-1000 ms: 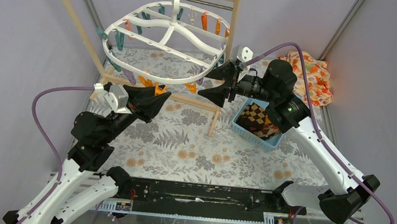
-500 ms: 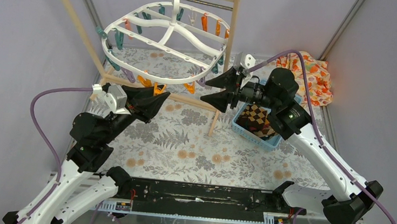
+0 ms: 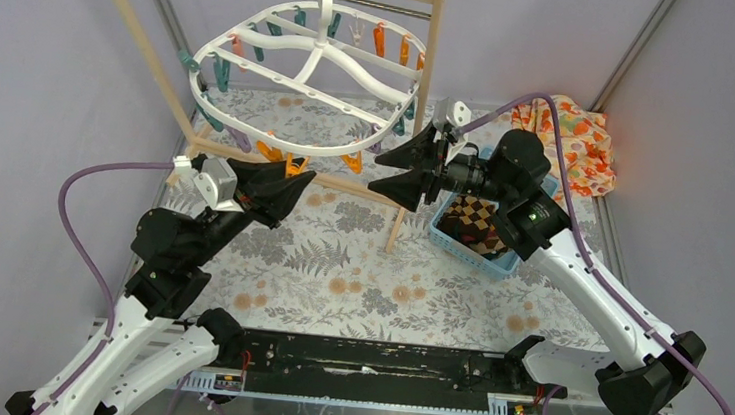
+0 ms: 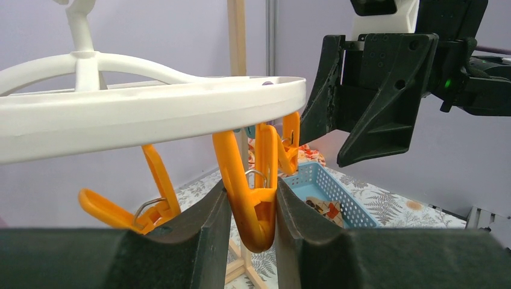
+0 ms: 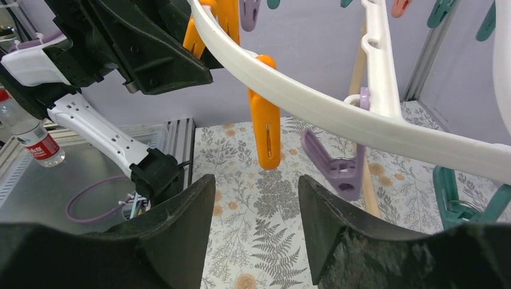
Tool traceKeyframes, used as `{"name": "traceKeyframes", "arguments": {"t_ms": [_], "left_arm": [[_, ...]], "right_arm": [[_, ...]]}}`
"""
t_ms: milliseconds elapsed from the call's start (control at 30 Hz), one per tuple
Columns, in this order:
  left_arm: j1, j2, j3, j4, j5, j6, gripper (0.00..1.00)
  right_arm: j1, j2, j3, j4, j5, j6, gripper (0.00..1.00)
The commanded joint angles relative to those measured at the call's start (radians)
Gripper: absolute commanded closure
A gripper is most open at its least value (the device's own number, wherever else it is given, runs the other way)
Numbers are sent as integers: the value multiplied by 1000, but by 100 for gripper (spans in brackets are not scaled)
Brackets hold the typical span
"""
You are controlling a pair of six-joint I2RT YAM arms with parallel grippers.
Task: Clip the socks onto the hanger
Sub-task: Open the clamp at the hanger.
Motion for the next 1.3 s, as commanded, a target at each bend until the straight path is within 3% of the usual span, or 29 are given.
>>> {"name": "traceKeyframes", "arguments": {"t_ms": [0,700,967,1033,1133,1200,1267], "left_arm": [[3,-5,-10,34,13,12,100],[2,-11,-10,23,13,20,100],[3,-15,0,8,8,26,100],[3,-17,4,6,8,26,100],[2,-18,6,4,10,24,100],[2,-19,10,-2,11,25,100],[2,-21,13,-7,11,27,100]], "right_arm": [[6,-11,1,83,-29,37,40],[60,63,71,97,26,7,40],[60,76,82,85,18,-2,69],[61,72,74,95,21,0,70],[60,71,69,104,25,3,59],[61,75,68,108,23,4,66],[62,80,68,111,21,6,66]]}}
